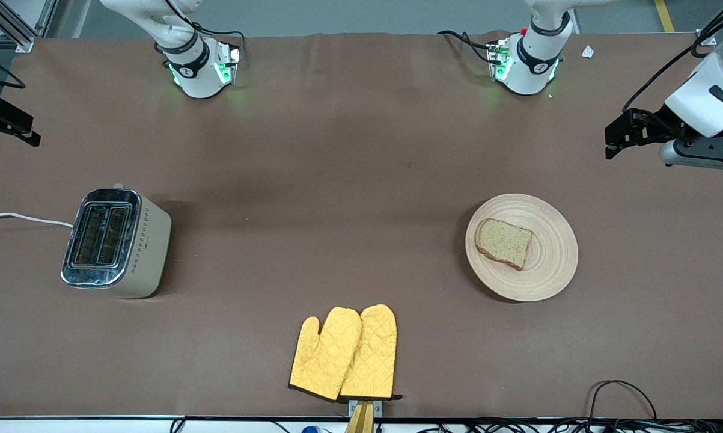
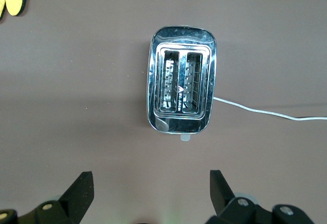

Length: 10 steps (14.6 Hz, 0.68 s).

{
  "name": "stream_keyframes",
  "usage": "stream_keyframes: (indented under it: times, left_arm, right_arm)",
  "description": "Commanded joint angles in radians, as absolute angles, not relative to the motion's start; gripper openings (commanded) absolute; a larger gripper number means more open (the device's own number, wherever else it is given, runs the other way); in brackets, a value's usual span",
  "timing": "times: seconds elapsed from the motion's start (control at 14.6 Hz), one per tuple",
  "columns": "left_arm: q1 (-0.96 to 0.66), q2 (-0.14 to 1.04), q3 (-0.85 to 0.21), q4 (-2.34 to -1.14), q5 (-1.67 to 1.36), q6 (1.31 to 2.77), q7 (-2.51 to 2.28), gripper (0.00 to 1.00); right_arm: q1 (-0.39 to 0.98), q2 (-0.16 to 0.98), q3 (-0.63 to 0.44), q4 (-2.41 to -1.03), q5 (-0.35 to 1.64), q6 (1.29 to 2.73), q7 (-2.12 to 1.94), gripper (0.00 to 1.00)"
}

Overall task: Move plate and put bread in toaster
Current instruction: 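Lower the left gripper toward the rim of the wooden plate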

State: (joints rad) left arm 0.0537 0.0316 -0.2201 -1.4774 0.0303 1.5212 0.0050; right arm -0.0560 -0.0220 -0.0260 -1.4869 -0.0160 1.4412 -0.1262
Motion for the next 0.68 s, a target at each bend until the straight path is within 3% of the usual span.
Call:
stream_keyframes:
  times: [0.0, 0.61]
  left_arm:
    - [0.055, 0.046, -0.221, -1.443, 0.035, 1.497, 0.008, 1.00]
    - [0.061, 0.064, -0.218, -1.456, 0.051, 1.490, 0.101, 1.00]
  right_arm:
    - [-0.064, -0.025, -0.025, -1.483, 0.000, 1.451, -0.135, 1.00]
    - [-0.072, -0.025, -0.025, -1.479, 0.018, 1.496, -0.129, 1.00]
